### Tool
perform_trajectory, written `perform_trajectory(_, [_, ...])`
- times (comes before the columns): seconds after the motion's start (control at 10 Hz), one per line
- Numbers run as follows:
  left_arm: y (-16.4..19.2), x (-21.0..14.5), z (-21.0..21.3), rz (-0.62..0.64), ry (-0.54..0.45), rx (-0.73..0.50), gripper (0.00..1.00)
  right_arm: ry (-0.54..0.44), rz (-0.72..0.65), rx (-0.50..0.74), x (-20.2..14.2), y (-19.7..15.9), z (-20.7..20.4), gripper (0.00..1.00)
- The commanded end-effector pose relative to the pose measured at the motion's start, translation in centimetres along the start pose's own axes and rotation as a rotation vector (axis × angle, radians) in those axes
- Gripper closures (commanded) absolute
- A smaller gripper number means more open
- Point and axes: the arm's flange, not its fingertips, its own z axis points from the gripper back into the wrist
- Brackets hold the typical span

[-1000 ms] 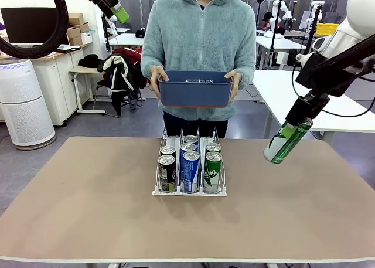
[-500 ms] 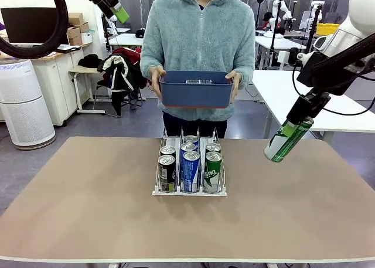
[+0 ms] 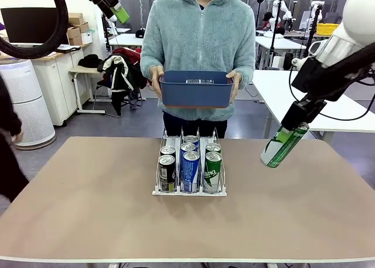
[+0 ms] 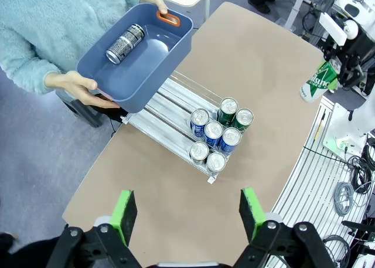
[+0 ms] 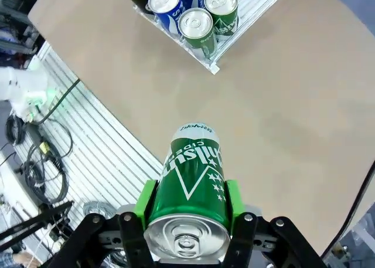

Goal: Fill the beverage cans into the dispenser.
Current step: Place the picked Sprite in the line of the Automatic Can Dispenser with the same cans.

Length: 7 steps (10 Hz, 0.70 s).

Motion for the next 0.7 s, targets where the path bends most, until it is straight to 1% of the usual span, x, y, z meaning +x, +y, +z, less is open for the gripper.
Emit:
perform_trajectory(0.0, [0.1, -0.2, 0.0, 0.0, -0.004, -0.005, 0.06, -0.061, -0.045, -0.044, -1.5, 5.0, -2.0, 0.42])
perform_trajectory(0.1, [0.1, -0.2, 0.0, 0.0, -0.004, -0.005, 0.06, -0.051, -0.085, -0.082, -1.5, 6.8, -3.0, 0.42])
perform_trajectory(0.2, [0.1, -0.2, 0.0, 0.0, -0.004, -0.005, 0.06, -0.05, -0.086, -0.083, -1.6, 8.3, -3.8, 0.42])
perform_trajectory(0.3, [0.1, -0.2, 0.0, 0.0, -0.004, -0.005, 0.06, -0.074, -0.08, -0.074, -1.7, 9.6, -4.3, 0.42])
perform_trajectory(0.4, [0.1, -0.2, 0.0, 0.0, -0.004, -0.005, 0.06, -0.074, -0.07, -0.102, -1.6, 10.1, -5.3, 0.42])
perform_trajectory(0.6, [0.1, -0.2, 0.0, 0.0, -0.004, -0.005, 0.06, -0.058, -0.027, -0.087, -0.7, 10.2, -8.5, 0.42])
